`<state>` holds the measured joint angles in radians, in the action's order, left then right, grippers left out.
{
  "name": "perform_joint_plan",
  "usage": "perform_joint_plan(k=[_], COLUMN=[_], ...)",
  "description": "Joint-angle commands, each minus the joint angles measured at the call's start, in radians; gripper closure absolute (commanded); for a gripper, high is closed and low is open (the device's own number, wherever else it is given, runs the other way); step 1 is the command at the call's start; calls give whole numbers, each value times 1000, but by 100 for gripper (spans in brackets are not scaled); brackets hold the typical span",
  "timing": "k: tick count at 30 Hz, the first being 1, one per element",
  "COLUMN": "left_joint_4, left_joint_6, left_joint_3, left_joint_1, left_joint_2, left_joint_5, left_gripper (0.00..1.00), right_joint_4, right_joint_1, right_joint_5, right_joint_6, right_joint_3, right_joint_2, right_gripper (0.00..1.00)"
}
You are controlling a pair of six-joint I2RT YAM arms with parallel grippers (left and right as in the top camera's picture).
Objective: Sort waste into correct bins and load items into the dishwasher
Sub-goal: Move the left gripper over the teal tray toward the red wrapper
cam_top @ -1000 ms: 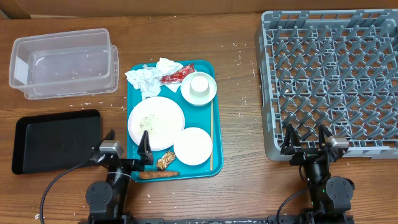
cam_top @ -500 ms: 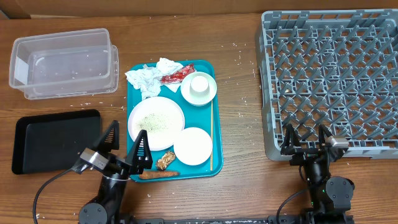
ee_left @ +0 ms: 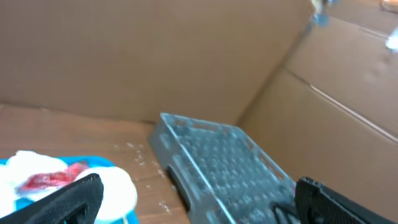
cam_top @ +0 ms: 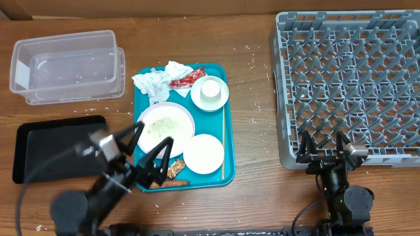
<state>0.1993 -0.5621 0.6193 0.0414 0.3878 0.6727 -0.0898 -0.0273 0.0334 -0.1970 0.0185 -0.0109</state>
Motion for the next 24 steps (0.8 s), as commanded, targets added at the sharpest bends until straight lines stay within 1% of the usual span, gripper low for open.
perform_joint_plan(k=[1, 3, 4, 6, 7, 9, 12, 13, 14, 16, 18, 19, 21, 22, 23, 24], left_joint_4=[108, 227, 306, 302, 281, 163, -67, -202, -232, -224, -159, -89, 103, 225, 341, 464], left_joint_6=[111, 140, 174, 185, 174, 91, -57, -159, -168, -144, -106, -72, 32, 88, 139, 180], left_joint_3=[210, 339, 444, 563, 586, 626, 654, 668, 676, 705, 747, 776, 846, 887, 924, 966], left_joint_1=[5, 5, 5, 5, 5, 5, 5, -3, -11, -26, -30, -29, -29, -29, -29, -29], left_joint_2=[207, 337, 447, 593, 628, 702, 780, 813, 817, 818, 818, 818, 818, 818, 818, 818], left_joint_5=[145, 193, 254, 365, 385, 428, 509, 505, 490, 442, 404, 378, 308, 249, 171, 57], left_gripper=[0, 0, 0, 0, 0, 0, 0, 0, 0, 0, 0, 0, 0, 0, 0, 0], right_joint_4=[6, 6, 6, 6, 6, 6, 6, 6, 6, 6, 6, 6, 6, 6, 6, 6], right_joint_1=[-5, -5, -5, -5, -5, -5, -5, -5, -5, -5, -5, -5, -5, -5, -5, -5], right_joint_5=[-10, -10, -10, -10, -10, -10, -10, -10, -10, -10, -10, -10, -10, -10, -10, -10], right_joint_6=[7, 7, 7, 7, 7, 7, 7, 7, 7, 7, 7, 7, 7, 7, 7, 7], right_joint_3=[-10, -10, -10, -10, -10, -10, -10, -10, -10, -10, -10, -10, -10, -10, -10, -10], right_joint_2=[8, 8, 8, 8, 8, 8, 8, 8, 8, 8, 8, 8, 8, 8, 8, 8], right_gripper=[0, 0, 0, 0, 0, 0, 0, 0, 0, 0, 0, 0, 0, 0, 0, 0])
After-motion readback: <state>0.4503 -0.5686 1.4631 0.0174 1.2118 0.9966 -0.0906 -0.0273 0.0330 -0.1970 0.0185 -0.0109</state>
